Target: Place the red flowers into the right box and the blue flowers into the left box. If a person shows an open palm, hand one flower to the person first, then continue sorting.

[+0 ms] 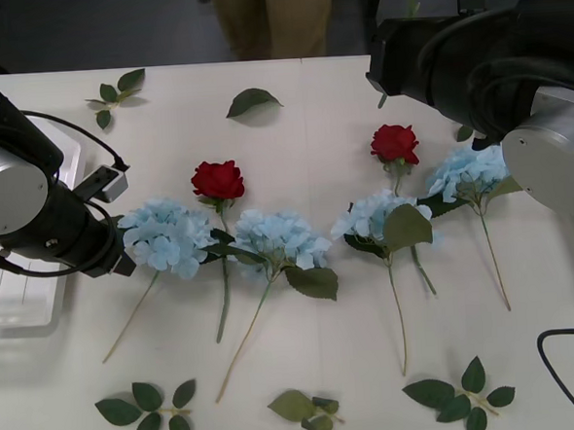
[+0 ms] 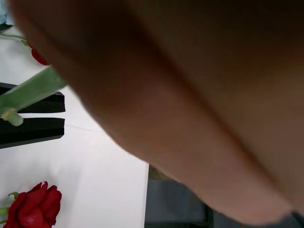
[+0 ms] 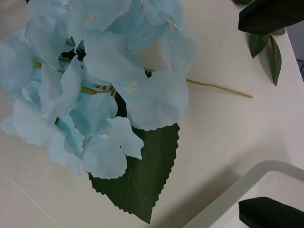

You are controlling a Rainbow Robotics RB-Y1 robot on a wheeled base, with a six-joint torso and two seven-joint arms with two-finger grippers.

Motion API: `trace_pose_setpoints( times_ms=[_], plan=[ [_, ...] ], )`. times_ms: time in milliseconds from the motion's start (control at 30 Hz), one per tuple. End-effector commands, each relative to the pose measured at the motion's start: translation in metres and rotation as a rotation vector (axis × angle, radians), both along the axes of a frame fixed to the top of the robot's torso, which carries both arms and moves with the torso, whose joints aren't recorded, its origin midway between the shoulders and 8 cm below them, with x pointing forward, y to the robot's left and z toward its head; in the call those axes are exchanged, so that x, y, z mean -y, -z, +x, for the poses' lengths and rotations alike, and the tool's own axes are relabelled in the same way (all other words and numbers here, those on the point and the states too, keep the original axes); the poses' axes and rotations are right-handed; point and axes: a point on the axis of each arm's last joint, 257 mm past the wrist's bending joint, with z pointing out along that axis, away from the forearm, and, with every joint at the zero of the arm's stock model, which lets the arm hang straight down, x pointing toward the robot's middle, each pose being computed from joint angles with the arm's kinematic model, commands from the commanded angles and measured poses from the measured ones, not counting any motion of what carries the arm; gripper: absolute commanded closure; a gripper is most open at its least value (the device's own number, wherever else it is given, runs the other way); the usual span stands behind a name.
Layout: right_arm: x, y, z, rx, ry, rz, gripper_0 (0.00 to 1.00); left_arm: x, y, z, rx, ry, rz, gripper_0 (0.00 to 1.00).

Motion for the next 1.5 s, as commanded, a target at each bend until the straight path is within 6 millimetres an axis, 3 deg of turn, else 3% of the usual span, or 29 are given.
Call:
trace_pose_setpoints(
  times_ms=[33,300,333,400,500,567,800,1000,1167,1400,1500],
  plan=[
    [-0.007,-0.025,0.000,0.053,-0.008,0.031,1.00,0.007,-0.002,0.000,0.022,0.045,0.008,0.00],
    [-0.005,-0.027,0.001,0.061,-0.004,0.025,1.00,0.007,-0.003,0.001,0.026,0.043,0.008,0.00],
    [-0.005,-0.026,0.001,0.062,-0.004,0.019,0.96,0.007,-0.003,0.001,0.026,0.045,0.009,0.00],
    [-0.004,-0.027,0.002,0.066,-0.002,0.014,0.79,0.008,-0.003,0.001,0.026,0.045,0.008,0.00],
    [-0.002,-0.026,0.002,0.068,0.002,0.005,0.44,0.008,-0.003,0.001,0.028,0.046,0.007,0.00],
    [-0.001,-0.026,0.002,0.071,0.002,-0.002,0.34,0.008,-0.003,0.002,0.030,0.045,0.006,0.00],
    [0.000,-0.027,0.000,0.074,0.001,-0.015,0.18,0.009,-0.003,0.002,0.030,0.047,0.004,0.00],
    [0.005,-0.026,-0.009,0.061,0.011,-0.043,0.15,0.009,-0.003,0.002,0.030,0.047,0.004,0.00],
    [0.019,-0.018,-0.030,0.033,0.015,-0.078,0.15,0.009,-0.003,0.002,0.030,0.047,0.004,0.00],
    [0.057,0.004,-0.060,-0.020,0.007,-0.144,0.15,0.008,-0.003,0.002,0.031,0.045,0.007,0.00],
    [0.089,0.027,-0.068,-0.087,0.034,-0.202,0.15,0.008,-0.003,0.002,0.032,0.046,0.007,0.00]
  ],
)
